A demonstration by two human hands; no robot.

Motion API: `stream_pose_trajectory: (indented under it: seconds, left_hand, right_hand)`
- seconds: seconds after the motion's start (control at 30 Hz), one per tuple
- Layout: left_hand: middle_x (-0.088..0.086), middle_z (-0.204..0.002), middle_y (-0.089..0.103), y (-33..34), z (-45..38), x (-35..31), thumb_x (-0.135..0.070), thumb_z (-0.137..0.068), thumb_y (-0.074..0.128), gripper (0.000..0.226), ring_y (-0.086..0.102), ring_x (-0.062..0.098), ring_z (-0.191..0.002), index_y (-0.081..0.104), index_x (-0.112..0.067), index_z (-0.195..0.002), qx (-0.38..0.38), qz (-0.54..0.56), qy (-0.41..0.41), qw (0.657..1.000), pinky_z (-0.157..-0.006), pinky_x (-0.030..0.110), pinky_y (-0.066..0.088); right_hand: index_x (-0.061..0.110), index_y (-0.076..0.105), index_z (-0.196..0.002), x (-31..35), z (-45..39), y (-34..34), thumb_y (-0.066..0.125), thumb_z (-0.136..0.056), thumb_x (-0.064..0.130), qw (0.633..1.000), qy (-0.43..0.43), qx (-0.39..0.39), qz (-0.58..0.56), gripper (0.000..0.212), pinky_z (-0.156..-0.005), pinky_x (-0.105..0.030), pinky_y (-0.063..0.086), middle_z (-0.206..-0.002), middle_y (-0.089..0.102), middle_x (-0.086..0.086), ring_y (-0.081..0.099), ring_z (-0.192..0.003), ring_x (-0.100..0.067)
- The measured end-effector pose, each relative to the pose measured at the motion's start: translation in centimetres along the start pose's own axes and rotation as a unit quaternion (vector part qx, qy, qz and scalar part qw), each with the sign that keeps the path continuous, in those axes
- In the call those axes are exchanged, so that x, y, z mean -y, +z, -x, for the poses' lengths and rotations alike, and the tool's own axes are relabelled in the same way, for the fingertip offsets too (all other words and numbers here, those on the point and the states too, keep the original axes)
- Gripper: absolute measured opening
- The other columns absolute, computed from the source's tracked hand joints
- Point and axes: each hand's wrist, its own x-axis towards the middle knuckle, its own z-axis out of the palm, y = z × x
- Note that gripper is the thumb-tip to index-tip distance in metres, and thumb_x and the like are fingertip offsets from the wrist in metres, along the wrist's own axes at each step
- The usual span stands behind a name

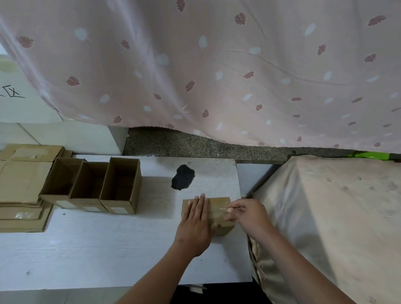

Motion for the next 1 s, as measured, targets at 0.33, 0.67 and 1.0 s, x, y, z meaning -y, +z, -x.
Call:
stream_pose_trajectory:
  seconds: [0.33,0.67,1.0]
  left_hand:
    - [0.014,-0.162,-0.028,1.0,0.4,0.1,-0.049,-0.107,0.009,0.073,-0.033,0.026,-0.145,-0.022,-0.001,-0.152,0.001,-0.027,-0.012,1.0,-0.122,0.041,-0.018]
    - [0.014,-0.161,-0.029,0.8,0.3,0.1,-0.049,-0.106,0.009,0.073,-0.029,0.028,-0.148,-0.02,0.0,-0.153,0.009,-0.025,-0.013,1.0,-0.123,0.043,-0.017]
    - [0.013,-0.162,-0.028,1.2,0.2,0.2,-0.05,-0.102,0.002,0.074,-0.03,0.027,-0.148,-0.019,-0.002,-0.154,0.011,-0.025,-0.012,1.0,-0.122,0.043,-0.02]
  right_hand:
    - [0.015,0.082,-0.084,0.5,0.0,-0.4,0.079,-0.08,0.01,0.991,-0.022,-0.011,0.131,0.007,-0.059,-0.001,0.038,-0.073,0.067,0.015,0.06,-0.066,0.009]
    - [0.026,0.072,-0.066,0.6,-0.2,1.0,0.075,-0.073,0.01,0.991,0.025,0.014,0.128,0.018,-0.059,-0.011,0.045,-0.071,0.07,0.013,0.064,-0.072,0.001]
    - [0.02,0.064,-0.083,1.3,-0.4,2.5,0.064,-0.082,0.001,0.984,-0.059,-0.006,0.167,0.019,-0.068,-0.027,0.053,-0.075,0.065,0.003,0.061,-0.071,-0.016]
